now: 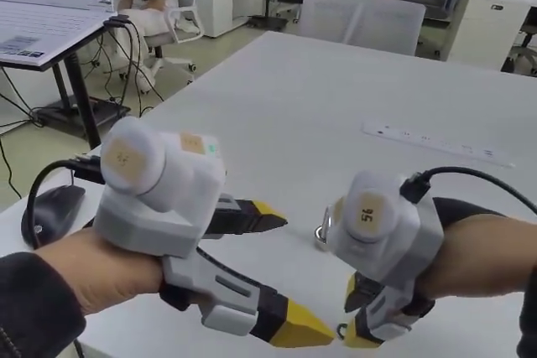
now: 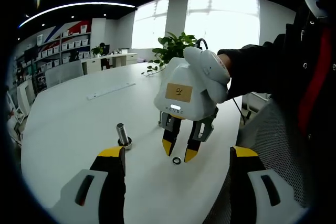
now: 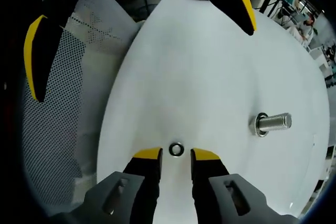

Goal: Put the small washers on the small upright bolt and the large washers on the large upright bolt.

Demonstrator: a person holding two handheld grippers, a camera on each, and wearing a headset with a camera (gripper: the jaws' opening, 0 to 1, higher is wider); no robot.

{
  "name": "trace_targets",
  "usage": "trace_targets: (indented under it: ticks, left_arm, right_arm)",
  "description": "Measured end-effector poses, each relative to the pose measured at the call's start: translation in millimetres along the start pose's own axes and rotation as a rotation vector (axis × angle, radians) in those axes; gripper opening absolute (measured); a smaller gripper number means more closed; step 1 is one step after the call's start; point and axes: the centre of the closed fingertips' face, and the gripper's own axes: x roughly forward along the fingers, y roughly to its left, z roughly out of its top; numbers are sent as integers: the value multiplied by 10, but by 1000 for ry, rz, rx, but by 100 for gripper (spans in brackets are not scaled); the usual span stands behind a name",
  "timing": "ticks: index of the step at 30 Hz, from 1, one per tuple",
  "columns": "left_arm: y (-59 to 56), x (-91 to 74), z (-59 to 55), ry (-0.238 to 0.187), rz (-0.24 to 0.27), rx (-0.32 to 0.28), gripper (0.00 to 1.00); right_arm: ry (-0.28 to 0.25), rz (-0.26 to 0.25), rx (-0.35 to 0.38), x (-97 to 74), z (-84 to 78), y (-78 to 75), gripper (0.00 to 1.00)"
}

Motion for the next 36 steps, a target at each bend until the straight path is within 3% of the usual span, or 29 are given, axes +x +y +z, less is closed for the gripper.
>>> trace_targets:
  ticks: [5, 20, 36]
  left_arm:
    - [15, -14, -3, -2, 9, -2, 81]
    - [19, -34, -4, -11, 16, -8, 81]
    - [20, -33, 10, -13, 11, -7, 81]
  right_arm:
    - [27, -4, -14, 43, -39, -21, 21]
    - [45, -21, -47, 83, -37, 13, 16]
    - [22, -12, -20, 71, -35, -25, 14]
